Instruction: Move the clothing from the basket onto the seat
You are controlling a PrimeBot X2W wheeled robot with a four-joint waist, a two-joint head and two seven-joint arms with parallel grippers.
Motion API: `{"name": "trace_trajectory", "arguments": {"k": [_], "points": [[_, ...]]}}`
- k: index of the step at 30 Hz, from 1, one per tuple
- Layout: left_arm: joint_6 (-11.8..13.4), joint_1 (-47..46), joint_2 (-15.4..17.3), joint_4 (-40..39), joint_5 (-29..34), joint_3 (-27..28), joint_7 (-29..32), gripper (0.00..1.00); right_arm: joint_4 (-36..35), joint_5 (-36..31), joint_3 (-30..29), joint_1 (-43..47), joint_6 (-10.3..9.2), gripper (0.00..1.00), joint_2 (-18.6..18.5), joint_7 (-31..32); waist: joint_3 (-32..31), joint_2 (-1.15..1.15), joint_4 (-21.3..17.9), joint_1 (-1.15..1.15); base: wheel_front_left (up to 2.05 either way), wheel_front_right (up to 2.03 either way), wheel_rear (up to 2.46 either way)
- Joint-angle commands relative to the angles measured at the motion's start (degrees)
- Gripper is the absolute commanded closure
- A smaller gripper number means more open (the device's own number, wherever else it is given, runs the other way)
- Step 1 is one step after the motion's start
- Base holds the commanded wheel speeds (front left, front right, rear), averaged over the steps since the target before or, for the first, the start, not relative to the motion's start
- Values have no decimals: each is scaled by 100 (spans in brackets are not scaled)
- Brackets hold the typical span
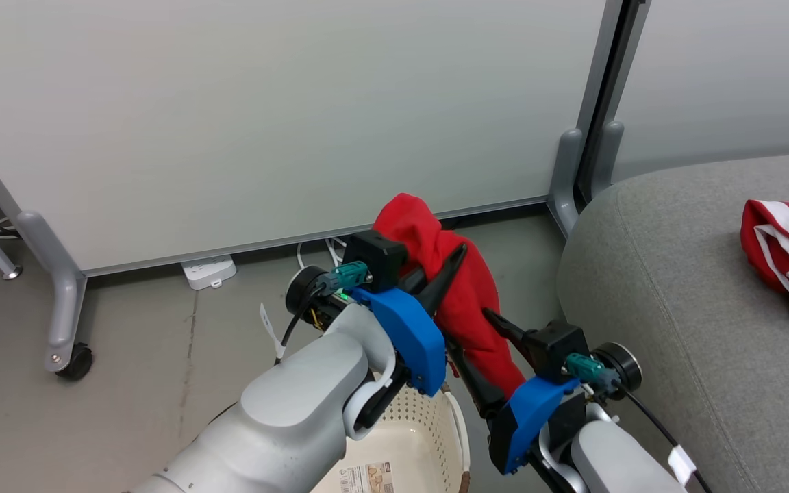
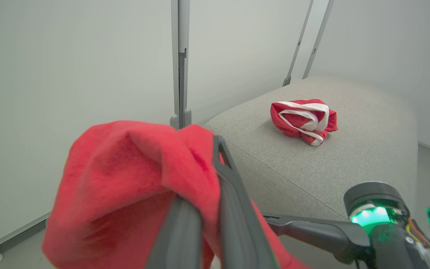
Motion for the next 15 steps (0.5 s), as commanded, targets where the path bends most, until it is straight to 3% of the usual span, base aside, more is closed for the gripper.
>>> {"name": "trace_trajectory", "arguments": {"k": [1, 9, 10, 11, 12, 13, 15], "points": [[33, -99, 11, -59, -52, -57, -43, 100, 244, -25, -19, -189, -4, 0, 69, -99, -14, 0, 33, 0, 0, 0, 0], [94, -140, 9, -240, -266, -364, -84, 100, 1282, -4, -64, -788, -4, 0, 219, -451, -50, 0, 135, 0, 0, 0, 0], [99, -134, 10, -248, -294, -384, -84, 100, 1376, 30, -73, -847, -4, 52, 225, -479, -55, 0, 140, 0, 0, 0, 0], [109, -129, 10, -256, -307, -398, -96, 100, 1431, 46, -76, -904, -4, 93, 228, -541, -60, 0, 143, 0, 0, 0, 0], [109, -129, 10, -256, -307, -398, -96, 100, 1431, 46, -76, -904, -4, 93, 228, -541, -60, 0, 143, 0, 0, 0, 0], [113, -122, 11, -254, -333, -412, -107, 100, 1500, 59, -62, -954, -4, 100, 235, -578, -64, 0, 144, 0, 0, 0, 0], [116, -114, 11, -240, -373, -452, -118, 100, 1604, 103, -35, -1006, -4, 100, 241, -673, -75, 0, 138, 0, 0, 0, 0]]}}
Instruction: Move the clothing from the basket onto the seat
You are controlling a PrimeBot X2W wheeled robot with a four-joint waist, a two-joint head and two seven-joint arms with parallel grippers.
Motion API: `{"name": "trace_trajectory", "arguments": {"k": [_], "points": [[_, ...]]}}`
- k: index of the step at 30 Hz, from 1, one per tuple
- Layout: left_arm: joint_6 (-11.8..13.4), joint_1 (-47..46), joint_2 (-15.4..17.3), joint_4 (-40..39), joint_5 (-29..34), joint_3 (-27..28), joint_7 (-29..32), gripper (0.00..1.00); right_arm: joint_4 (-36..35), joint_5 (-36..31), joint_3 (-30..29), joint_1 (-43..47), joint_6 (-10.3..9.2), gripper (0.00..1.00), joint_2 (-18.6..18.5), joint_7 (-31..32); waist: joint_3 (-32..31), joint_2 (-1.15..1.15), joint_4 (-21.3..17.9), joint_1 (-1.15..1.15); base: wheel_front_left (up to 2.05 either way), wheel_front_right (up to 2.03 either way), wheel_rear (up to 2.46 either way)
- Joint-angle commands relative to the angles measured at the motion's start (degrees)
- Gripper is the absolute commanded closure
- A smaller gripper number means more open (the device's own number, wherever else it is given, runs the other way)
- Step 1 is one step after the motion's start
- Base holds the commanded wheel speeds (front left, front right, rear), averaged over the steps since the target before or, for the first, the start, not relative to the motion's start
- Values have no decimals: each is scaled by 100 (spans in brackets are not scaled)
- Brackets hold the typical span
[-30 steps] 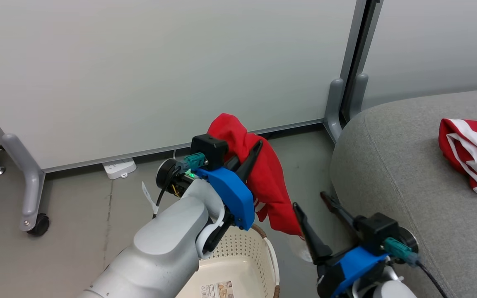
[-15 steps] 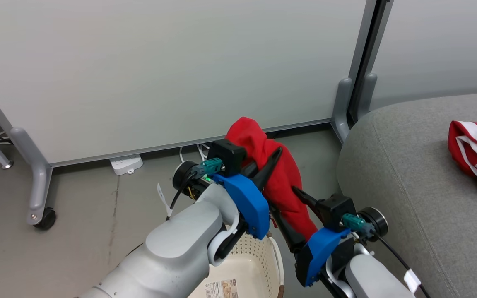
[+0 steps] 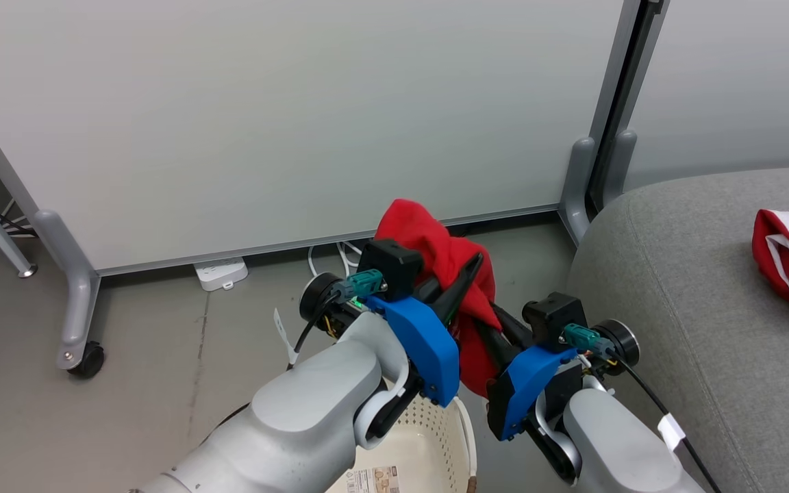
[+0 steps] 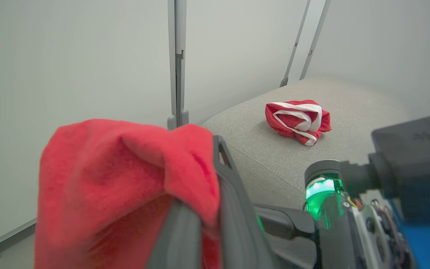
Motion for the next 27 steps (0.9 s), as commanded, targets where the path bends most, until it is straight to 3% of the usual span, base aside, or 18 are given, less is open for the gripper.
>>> {"name": "trace_trajectory", "arguments": {"k": [1, 27], "points": [[19, -28, 9, 4, -34, -13, -47, 100, 34, 35, 28, -73, -4, 100, 19, -47, -5, 0, -7, 0, 0, 0, 0], [32, -171, 9, 269, -220, -203, -173, 100, 523, 603, 417, -353, -4, 100, 19, -405, 3, 0, -180, 0, 0, 0, 0]]}}
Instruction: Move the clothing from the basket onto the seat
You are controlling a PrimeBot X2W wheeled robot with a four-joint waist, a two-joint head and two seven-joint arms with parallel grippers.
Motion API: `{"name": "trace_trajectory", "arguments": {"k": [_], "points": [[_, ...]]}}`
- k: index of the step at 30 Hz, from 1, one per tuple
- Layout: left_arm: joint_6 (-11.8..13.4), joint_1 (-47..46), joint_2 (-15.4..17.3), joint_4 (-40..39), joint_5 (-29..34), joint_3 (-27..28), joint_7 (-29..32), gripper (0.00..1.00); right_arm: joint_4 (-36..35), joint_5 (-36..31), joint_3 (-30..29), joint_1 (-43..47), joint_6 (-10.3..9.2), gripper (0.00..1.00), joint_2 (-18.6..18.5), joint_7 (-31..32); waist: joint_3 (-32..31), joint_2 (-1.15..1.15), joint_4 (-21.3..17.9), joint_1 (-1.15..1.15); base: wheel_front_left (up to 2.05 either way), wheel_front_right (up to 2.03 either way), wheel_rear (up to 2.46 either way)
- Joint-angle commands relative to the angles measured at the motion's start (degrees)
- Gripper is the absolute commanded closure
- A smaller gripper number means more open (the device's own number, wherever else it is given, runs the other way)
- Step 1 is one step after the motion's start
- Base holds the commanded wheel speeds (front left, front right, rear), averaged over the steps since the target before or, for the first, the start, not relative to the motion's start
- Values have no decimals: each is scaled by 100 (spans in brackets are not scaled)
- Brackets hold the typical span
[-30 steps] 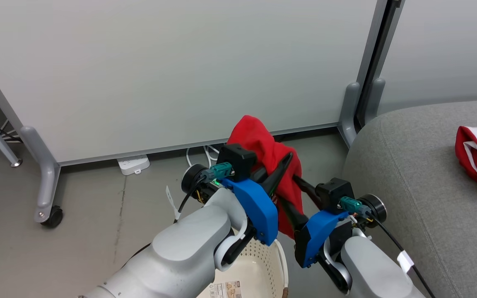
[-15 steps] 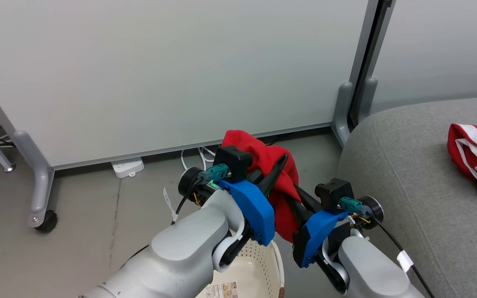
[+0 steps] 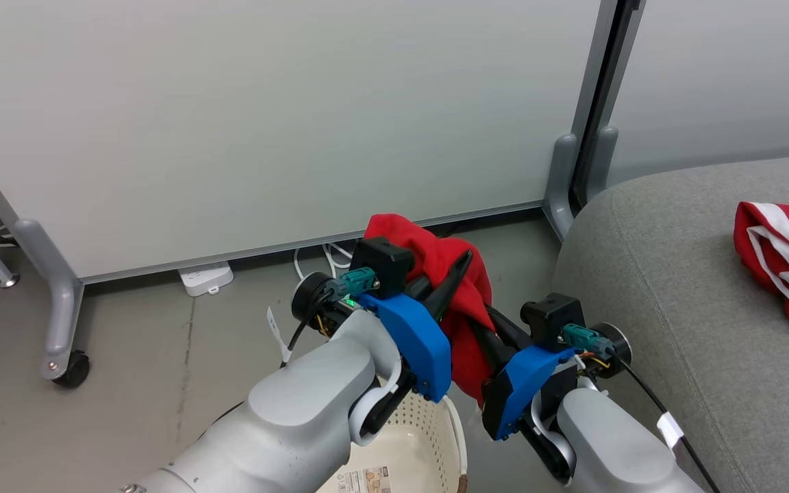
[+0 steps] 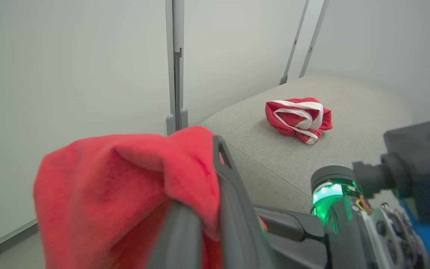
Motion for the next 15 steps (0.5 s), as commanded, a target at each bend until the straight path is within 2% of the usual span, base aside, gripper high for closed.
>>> {"name": "trace_trajectory", "arguments": {"k": [1, 3, 4, 5, 6, 10, 15], "points": [[30, -65, 11, 19, -8, -15, -24, 100, 23, 22, 22, -101, -4, 100, 9, -34, 3, 0, -3, 0, 0, 0, 0], [23, -51, 11, 22, -41, -21, -35, 100, 42, 48, 35, -115, -4, 100, 9, -52, 9, 0, -8, 0, 0, 0, 0], [4, -40, 11, 11, -51, -24, -44, 91, 48, 53, 42, -120, -4, 100, 9, -62, 13, 0, -13, 0, 0, 0, 0], [-9, -35, 10, -5, -35, -26, -55, 57, 55, 64, 48, -126, -4, 100, 9, -61, 19, 0, -17, 0, 0, 0, 0], [-45, -4, 10, -24, -26, -18, -67, 2, 64, 77, 47, -139, -4, 100, 9, -73, 23, 0, -21, 0, 0, 0, 0], [-129, 207, 13, -35, 156, 115, -98, 0, 82, 89, -3, -152, -4, 100, 10, -116, 35, 0, -37, 0, 0, 0, 0], [-208, 762, 181, -493, 949, 774, -101, 0, 118, 69, -112, -165, -4, 100, 8, -163, 69, 0, -30, 0, 0, 0, 0]]}}
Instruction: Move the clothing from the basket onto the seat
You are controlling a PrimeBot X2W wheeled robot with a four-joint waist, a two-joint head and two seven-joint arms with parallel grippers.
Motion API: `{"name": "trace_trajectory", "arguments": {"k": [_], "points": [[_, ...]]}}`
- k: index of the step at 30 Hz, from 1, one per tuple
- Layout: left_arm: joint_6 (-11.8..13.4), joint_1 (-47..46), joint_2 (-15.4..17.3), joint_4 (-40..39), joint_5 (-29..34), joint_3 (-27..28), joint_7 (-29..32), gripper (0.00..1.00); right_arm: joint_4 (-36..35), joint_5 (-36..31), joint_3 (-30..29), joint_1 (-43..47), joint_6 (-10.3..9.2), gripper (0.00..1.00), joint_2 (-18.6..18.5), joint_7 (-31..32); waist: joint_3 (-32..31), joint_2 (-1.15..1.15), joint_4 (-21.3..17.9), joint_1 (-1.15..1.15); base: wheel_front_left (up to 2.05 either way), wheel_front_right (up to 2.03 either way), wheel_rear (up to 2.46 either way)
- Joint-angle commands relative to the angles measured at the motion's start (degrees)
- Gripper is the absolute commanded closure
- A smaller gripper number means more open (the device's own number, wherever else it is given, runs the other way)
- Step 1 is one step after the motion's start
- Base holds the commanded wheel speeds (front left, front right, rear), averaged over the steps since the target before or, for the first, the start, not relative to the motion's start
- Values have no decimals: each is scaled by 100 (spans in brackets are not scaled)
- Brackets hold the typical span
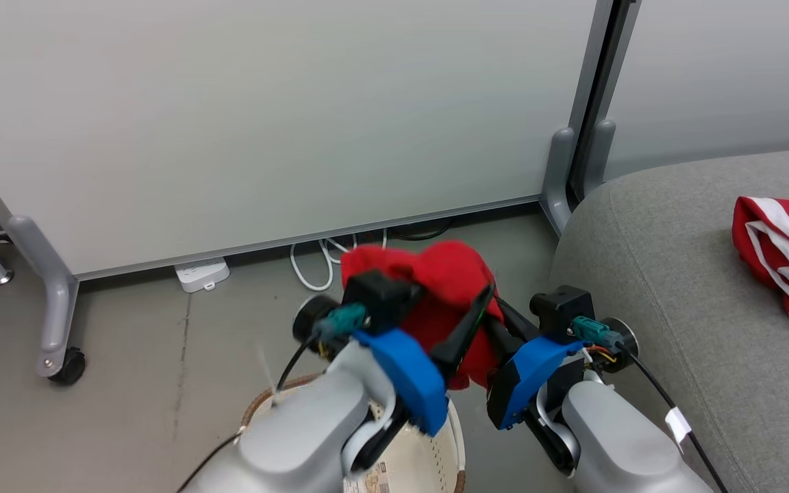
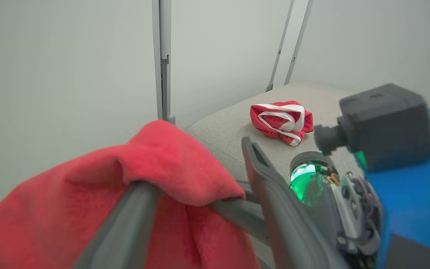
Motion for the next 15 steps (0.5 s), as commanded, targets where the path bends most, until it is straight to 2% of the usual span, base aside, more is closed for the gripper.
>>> {"name": "trace_trajectory", "arguments": {"k": [1, 10, 15], "points": [[-42, 266, 135, -106, 213, 146, -17, 0, 33, -34, -51, -71, -4, 100, 6, -54, 12, 0, 4, 0, 0, 0, 0], [-265, 1890, 631, -1082, 1563, 1555, -19, 0, 141, -204, -335, -76, -4, 100, 4, -99, 57, 0, 59, 0, 0, 0, 0], [-334, 2620, 741, -1377, 2013, 2246, -19, 0, 172, -305, -515, 35, -4, 100, -4, -110, 48, 0, 131, 0, 0, 0, 0]]}}
